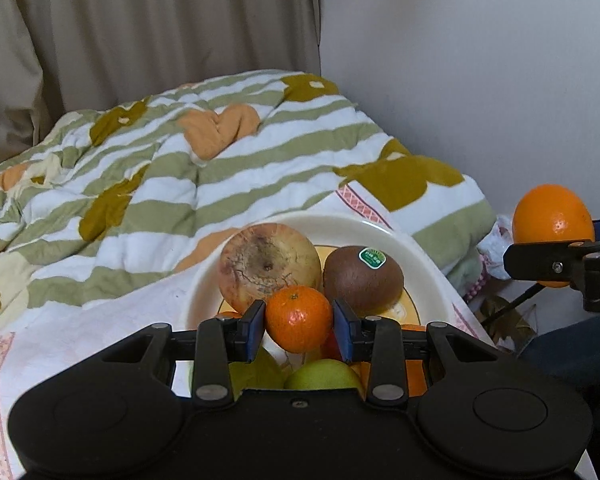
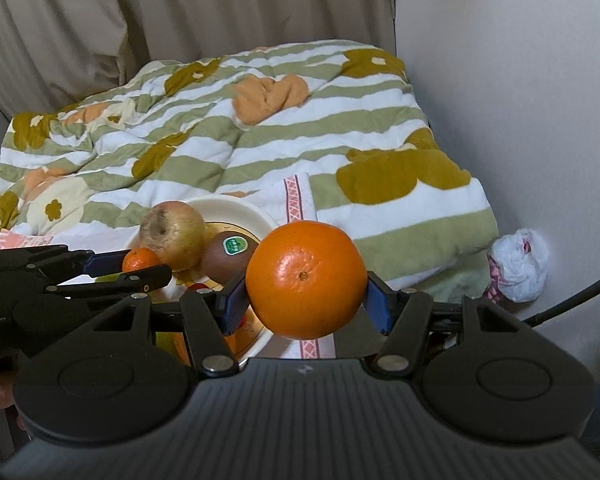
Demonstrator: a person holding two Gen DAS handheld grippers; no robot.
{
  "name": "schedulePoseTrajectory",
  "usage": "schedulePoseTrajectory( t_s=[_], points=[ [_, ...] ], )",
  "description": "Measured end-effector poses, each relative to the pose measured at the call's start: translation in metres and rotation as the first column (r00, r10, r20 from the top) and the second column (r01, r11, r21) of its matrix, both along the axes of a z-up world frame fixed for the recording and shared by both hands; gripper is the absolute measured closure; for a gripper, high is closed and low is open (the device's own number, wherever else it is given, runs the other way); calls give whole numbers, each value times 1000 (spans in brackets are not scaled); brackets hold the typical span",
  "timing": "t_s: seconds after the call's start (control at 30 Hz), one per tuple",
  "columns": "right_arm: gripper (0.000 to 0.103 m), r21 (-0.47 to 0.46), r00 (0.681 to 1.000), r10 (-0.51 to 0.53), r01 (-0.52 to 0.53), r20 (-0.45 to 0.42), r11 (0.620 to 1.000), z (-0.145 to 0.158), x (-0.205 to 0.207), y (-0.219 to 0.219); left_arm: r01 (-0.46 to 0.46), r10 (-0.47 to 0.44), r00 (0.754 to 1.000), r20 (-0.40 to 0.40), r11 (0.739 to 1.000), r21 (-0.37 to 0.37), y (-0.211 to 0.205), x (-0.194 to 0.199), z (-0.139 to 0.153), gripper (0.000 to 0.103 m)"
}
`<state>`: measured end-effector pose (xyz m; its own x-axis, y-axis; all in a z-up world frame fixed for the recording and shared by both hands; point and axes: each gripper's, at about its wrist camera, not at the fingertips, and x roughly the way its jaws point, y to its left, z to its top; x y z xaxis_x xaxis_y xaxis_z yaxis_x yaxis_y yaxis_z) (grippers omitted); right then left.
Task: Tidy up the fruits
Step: 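Carry the tangerine in the left tool while the right tool carries the orange to the bowl, then release the tangerine into the bowl with the left tool while the right tool releases the orange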
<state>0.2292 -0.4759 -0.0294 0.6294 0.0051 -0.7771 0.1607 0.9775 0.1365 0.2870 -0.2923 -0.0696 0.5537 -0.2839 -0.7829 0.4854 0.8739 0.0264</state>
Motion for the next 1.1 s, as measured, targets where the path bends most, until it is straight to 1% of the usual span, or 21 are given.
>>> schedulePoseTrajectory(
  t_s=[0.07,0.1,0.13,0.17,0.2,0.23,0.33,0.47,0.5,0.63,0.73,0.87,1.0,1.1],
  points=[
    [28,3,1000,-8,8,-6,1000,-3,3,-2,0,0,1000,-8,1000,2,-1,1,-1,63],
    [28,4,1000,-11,11,-8,1000,-4,4,-3,-1,1,1000,-10,1000,1,0,1,-1,60],
    [28,6,1000,-13,13,-10,1000,-5,4,-4,-3,3,1000,-11,1000,-3,1,2,0,46],
    [28,8,1000,-15,15,-10,1000,-5,5,-4,-5,5,1000,-11,1000,-9,2,2,1,36],
    [28,9,1000,-17,17,-10,1000,-5,5,-4,-10,10,1000,-3,1000,-23,4,1,4,17],
    [28,10,1000,-19,19,-8,1000,-4,5,-4,-15,15,1000,11,999,-38,6,-1,7,7],
    [28,13,1000,-18,18,-4,1000,-2,6,-5,-24,26,999,28,997,-73,13,-5,18,6],
    [28,18,1000,-4,4,4,1000,1,9,-3,-64,69,997,37,993,-102,27,-9,30,4],
    [28,20,1000,2,-2,4,1000,1,11,-2,-75,80,996,45,992,-104,30,-11,32,2],
    [28,21,999,35,-36,9,999,-1,19,7,-111,117,990,78,990,-84,43,-16,41,1],
    [27,25,998,63,-63,13,998,-10,28,16,-144,150,985,91,987,-64,52,-20,43,1],
    [27,39,997,73,-74,13,997,-24,39,21,-165,172,981,91,983,-74,64,-27,44,1],
    [27,60,998,61,-62,20,996,-37,48,23,-180,186,978,90,981,-67,73,-35,41,1],
    [27,77,999,43,-45,28,996,-47,49,23,-181,188,979,77,980,-87,81,-41,39,1]
  ],
)
